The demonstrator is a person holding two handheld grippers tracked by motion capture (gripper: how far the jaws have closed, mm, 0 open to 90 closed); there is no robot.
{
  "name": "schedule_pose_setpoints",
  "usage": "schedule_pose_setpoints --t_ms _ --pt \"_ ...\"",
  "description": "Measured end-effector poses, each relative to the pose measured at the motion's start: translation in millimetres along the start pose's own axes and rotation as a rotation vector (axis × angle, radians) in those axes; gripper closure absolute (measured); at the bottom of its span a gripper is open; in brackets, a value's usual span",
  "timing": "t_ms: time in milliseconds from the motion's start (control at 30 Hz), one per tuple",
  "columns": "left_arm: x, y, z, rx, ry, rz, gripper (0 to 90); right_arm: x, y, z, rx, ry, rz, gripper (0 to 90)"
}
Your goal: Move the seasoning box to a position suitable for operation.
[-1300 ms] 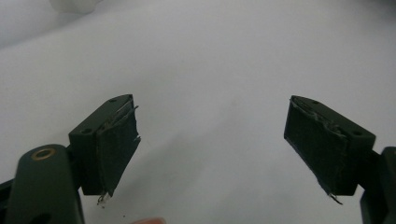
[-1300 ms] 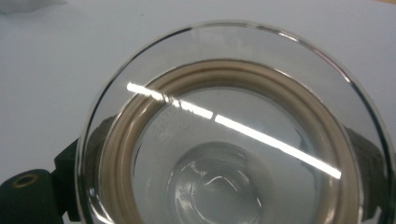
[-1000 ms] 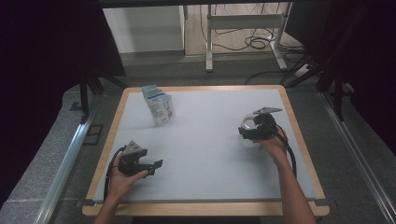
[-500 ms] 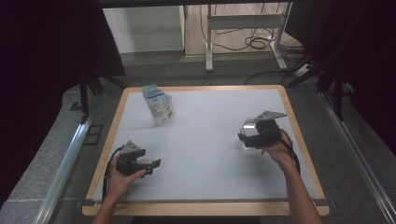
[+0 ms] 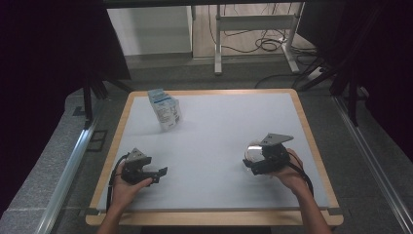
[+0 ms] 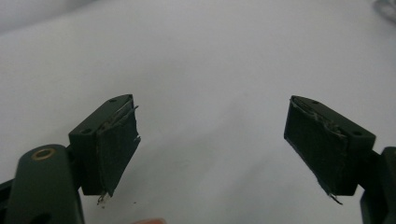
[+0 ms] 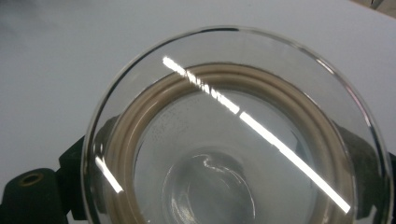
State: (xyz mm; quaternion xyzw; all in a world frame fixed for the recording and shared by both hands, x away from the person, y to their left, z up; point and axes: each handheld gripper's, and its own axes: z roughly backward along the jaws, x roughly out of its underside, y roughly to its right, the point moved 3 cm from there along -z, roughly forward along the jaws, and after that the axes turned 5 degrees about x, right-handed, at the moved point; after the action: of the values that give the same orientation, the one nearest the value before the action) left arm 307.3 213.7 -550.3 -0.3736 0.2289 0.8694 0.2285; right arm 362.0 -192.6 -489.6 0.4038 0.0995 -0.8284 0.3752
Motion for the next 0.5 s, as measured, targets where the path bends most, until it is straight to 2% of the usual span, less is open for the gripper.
schedule_pose_setpoints --t_ms 67,200,233,300,367,500 --pt "0.1 1.5 -1.0 -0.003 -0.007 -0.006 17.8 4.2 3.6 -7.8 -0.026 -0.008 -0.008 11.1" --pt "-0.8 1.8 -0.2 -0.005 -0.004 -0.008 17.7 3.5 2.8 -11.1 -0.062 0.006 -0.006 11.1" --pt "-0.9 1.5 1.1 -0.007 0.001 -0.007 17.8 2.3 -0.2 -12.7 -0.085 0.012 0.001 11.1" --pt "-0.8 0.9 2.2 -0.011 0.001 -0.012 17.8 1.6 -1.9 -13.2 -0.091 0.015 0.009 11.1" --pt "-0.3 0.1 2.8 -0.015 0.001 -0.006 17.8 -1.2 -9.9 -14.6 -0.118 0.015 0.051 11.1" --pt "-0.3 0.4 2.5 -0.014 0.000 -0.007 17.7 -2.3 -12.3 -15.6 -0.134 0.015 0.068 11.1"
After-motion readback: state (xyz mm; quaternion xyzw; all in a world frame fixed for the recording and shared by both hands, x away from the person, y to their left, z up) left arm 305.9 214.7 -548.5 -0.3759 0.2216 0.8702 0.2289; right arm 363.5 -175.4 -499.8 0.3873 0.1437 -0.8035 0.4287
